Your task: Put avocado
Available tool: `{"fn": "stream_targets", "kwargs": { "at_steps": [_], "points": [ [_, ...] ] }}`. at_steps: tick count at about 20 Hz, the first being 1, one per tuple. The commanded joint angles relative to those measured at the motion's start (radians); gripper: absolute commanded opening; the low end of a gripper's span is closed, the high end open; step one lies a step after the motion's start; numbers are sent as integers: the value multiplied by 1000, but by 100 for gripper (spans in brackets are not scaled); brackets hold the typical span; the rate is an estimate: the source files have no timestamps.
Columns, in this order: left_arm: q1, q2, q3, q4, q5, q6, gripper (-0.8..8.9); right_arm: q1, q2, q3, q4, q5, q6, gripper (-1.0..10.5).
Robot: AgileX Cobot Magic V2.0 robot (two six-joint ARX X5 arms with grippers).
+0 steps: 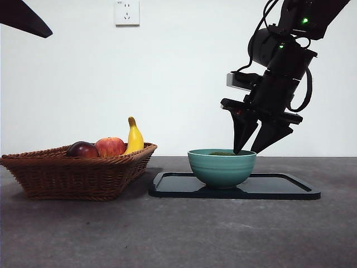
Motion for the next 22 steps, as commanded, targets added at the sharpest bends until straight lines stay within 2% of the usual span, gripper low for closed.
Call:
{"fn": "stream_targets", "kwargs": {
  "at_steps": [1, 5, 10, 15, 18, 22],
  "points": [
    [-6, 5, 8, 5, 5, 13, 308, 4, -14, 26, 5, 29, 14, 221],
    [-6, 5, 8, 5, 5, 13, 308, 3, -109, 26, -34, 40, 14, 221],
    [-6, 5, 8, 6, 5, 13, 308, 34, -303, 25, -250, -10, 4, 221],
    [-6, 5, 8, 10, 5, 23, 308, 106, -514, 18, -406, -8, 0, 221],
    [-6, 5, 8, 10, 5, 23, 308, 154, -624, -31, -422, -9, 0, 221],
    [-6, 5, 8, 10, 5, 23, 308, 229, -777, -195, -407, -10, 17, 221]
  ]
}}
